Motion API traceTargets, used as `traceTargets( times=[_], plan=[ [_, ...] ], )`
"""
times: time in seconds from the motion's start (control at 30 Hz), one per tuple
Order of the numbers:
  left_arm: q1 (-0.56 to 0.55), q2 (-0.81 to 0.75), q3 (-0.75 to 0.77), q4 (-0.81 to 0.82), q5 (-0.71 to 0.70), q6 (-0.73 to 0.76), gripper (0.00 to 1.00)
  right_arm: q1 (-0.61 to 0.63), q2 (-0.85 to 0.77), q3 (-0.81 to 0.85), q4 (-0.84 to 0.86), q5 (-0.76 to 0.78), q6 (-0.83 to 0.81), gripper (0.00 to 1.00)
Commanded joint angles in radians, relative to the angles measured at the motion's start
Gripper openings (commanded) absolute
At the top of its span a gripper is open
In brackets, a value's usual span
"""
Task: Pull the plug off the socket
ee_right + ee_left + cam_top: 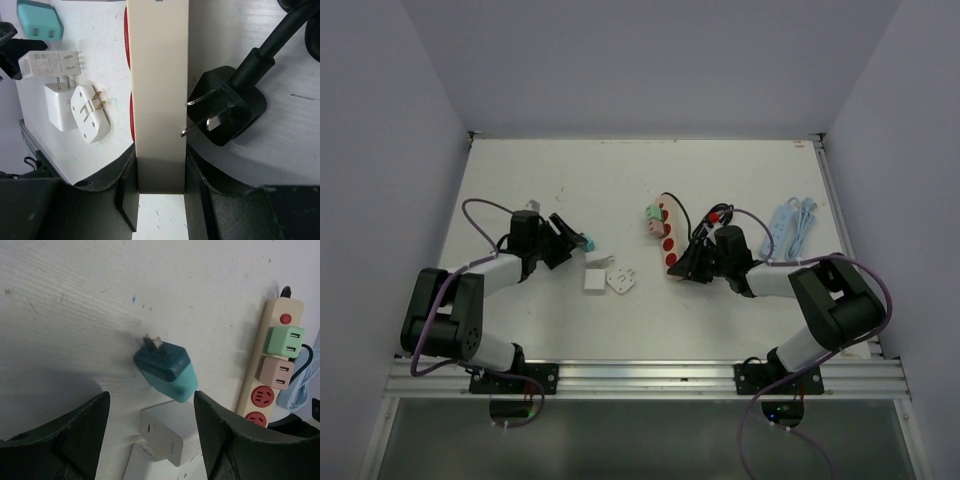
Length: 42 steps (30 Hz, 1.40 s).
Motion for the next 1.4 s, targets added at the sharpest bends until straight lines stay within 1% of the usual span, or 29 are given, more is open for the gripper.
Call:
traceTargets(
  times=[0.0,0.07,0.3,0.37,0.47,0.53,0.57,0.67,0.7,0.8,0.93,1.1,1.13,1.2,1.37],
  plan=[
    [0.018,-0.007,-0.034,0.075,0.002,-0.003,0.72,-0.011,0.034,-0.066,-0.298,0.113,-0.065,0.00],
    [0.026,-0.020,-0.047,0.069,-0.002,0.003,0.75,-0.011,0.028,-0.066,-0.304,0.113,-0.065,0.00],
    [0.043,-0.126,-0.068,0.001,-0.025,0.032,0.76,-0.007,0.020,-0.069,-0.310,0.108,-0.070,0.00],
    [0.043,-0.175,-0.064,-0.031,-0.018,0.043,0.80,-0.003,0.022,-0.069,-0.318,0.105,-0.071,0.00],
    [0.041,-0.253,-0.031,-0.092,-0.005,0.049,0.90,0.008,0.022,-0.063,-0.326,0.099,-0.074,0.00],
    [0.032,-0.292,-0.021,-0.132,0.010,0.042,0.91,0.017,0.020,-0.060,-0.332,0.099,-0.076,0.00],
    [0.025,-0.321,-0.013,-0.147,0.009,0.034,0.92,0.025,0.019,-0.059,-0.332,0.097,-0.076,0.00],
    [-0.057,-0.353,0.047,-0.222,-0.039,0.022,0.93,0.031,0.020,-0.055,-0.333,0.081,-0.079,0.00],
    [-0.118,-0.355,0.061,-0.233,-0.075,0.017,0.93,0.032,0.020,-0.055,-0.335,0.070,-0.082,0.00],
    [-0.213,-0.333,0.105,-0.239,-0.094,-0.011,0.93,0.039,0.014,-0.051,-0.346,0.058,-0.091,0.00],
    [-0.290,-0.274,0.140,-0.188,-0.099,-0.053,0.92,0.042,0.003,-0.046,-0.395,0.028,-0.120,0.00],
    [-0.417,-0.130,0.223,-0.170,-0.142,-0.092,0.90,0.046,-0.035,-0.068,-0.413,0.004,-0.134,0.00],
    [-0.432,-0.085,0.237,-0.169,-0.148,-0.103,0.90,0.046,-0.040,-0.077,-0.413,0.001,-0.137,0.00],
    [-0.468,-0.044,0.282,-0.131,-0.163,-0.109,0.88,0.046,-0.050,-0.085,-0.412,-0.008,-0.139,0.00],
    [-0.505,0.097,0.386,-0.124,-0.197,-0.121,0.84,0.046,-0.072,-0.103,-0.402,-0.024,-0.142,0.00]
  ],
)
